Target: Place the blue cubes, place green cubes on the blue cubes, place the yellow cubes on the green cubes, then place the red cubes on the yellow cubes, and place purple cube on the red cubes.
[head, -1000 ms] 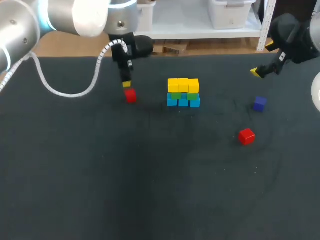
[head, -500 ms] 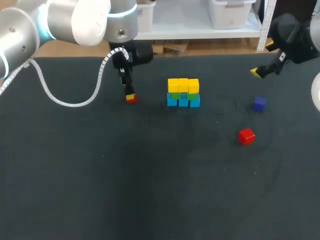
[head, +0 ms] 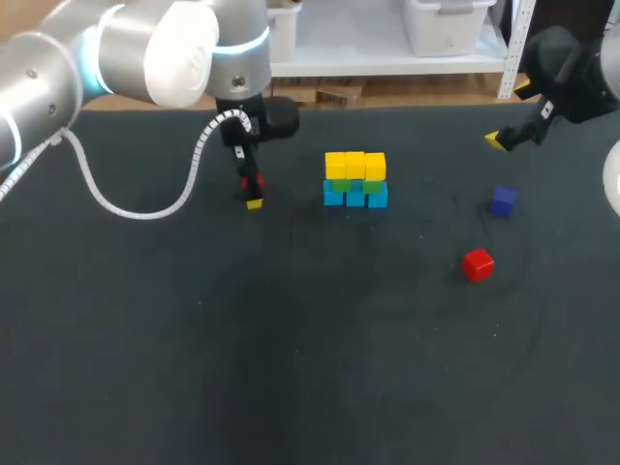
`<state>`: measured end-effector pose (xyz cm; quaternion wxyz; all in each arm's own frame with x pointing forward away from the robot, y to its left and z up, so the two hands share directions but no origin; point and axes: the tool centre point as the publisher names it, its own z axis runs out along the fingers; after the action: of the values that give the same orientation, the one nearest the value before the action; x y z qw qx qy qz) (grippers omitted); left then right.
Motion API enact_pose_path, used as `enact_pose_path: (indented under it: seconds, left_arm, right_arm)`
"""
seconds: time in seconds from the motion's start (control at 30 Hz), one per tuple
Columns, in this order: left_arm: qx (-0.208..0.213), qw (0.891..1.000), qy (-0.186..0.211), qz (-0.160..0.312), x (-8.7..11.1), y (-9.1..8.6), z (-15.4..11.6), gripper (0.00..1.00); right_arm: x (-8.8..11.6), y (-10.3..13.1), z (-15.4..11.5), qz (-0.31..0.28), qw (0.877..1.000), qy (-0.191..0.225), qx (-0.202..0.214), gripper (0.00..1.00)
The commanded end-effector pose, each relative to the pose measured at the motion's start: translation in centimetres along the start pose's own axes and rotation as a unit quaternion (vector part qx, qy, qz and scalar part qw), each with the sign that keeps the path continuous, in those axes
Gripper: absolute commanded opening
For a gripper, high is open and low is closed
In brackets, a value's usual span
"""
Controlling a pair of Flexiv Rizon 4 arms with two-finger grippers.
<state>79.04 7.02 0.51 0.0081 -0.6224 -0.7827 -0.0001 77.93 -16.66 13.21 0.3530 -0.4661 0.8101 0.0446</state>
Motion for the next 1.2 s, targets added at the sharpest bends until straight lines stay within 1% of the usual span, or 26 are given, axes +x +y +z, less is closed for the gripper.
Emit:
enact_pose_path:
  seconds: [0.03, 0.17, 0.2, 0.23, 0.27, 0.3, 0.43, 0.57, 0.77, 0.87, 0.97, 1.03, 1.13, 1.2]
  left_arm:
    - [0.006, 1.0, 0.003, 0.002, -0.3, 0.6, 0.4, 0.98]
    - [0.006, 1.0, 0.001, -0.001, -0.4, 0.6, 0.5, 0.62]
    - [0.005, 1.0, 0.0, -0.001, -0.4, 0.6, 0.5, 0.46]
    - [0.005, 1.0, 0.0, -0.001, -0.4, 0.6, 0.5, 0.35]
    - [0.004, 1.0, 0.0, -0.001, -0.4, 0.6, 0.5, 0.15]
    - [0.004, 1.0, -0.001, -0.002, -0.5, 0.6, 0.5, 0.0]
    - [0.002, 1.0, -0.003, 0.0, -0.5, 0.6, 0.4, 0.0]
    - [-0.005, 1.0, 0.001, 0.005, -0.1, 0.6, -0.7, 0.0]
    - [-0.016, 1.0, -0.016, 0.007, 0.6, 0.2, -3.7, 0.0]
    - [-0.019, 0.999, -0.029, 0.007, 0.7, 0.0, -5.6, 0.0]
    - [-0.037, 0.999, -0.03, 0.018, 0.7, -0.6, -7.6, 0.0]
    - [-0.041, 0.998, -0.04, 0.02, 0.6, -1.2, -8.8, 0.0]
    - [-0.047, 0.998, -0.037, 0.028, 0.4, -1.8, -10.4, 0.0]
    - [-0.053, 0.997, -0.028, 0.046, 0.1, -2.2, -11.5, 0.0]
  right_arm:
    - [0.0, 0.1, 0.0, 0.0, 1.0, 0.001, 0.002, 1.0]
    - [0.0, 0.1, 0.0, 0.0, 1.0, 0.001, 0.002, 1.0]
    - [0.0, 0.1, 0.0, 0.0, 1.0, 0.001, 0.002, 1.0]
    - [0.0, 0.1, 0.0, 0.0, 1.0, 0.001, 0.002, 1.0]
    - [0.0, 0.1, 0.0, 0.0, 1.0, 0.001, 0.002, 1.0]
    - [0.0, 0.1, 0.0, 0.0, 1.0, 0.001, 0.002, 1.0]
    - [0.0, 0.1, 0.0, 0.0, 1.0, 0.001, 0.002, 1.0]
    - [0.0, 0.1, 0.0, 0.0, 1.0, 0.001, 0.002, 1.0]
    - [0.0, 0.1, 0.0, 0.0, 1.0, 0.001, 0.002, 1.0]
    - [0.0, 0.1, 0.0, 0.0, 1.0, 0.001, 0.002, 1.0]
    - [0.0, 0.1, 0.0, 0.0, 1.0, 0.001, 0.002, 1.0]
    - [0.0, 0.1, 0.0, 0.0, 1.0, 0.001, 0.002, 1.0]
    - [0.0, 0.1, 0.0, 0.0, 1.0, 0.001, 0.002, 1.0]
    - [0.0, 0.1, 0.0, 0.0, 1.0, 0.001, 0.002, 1.0]
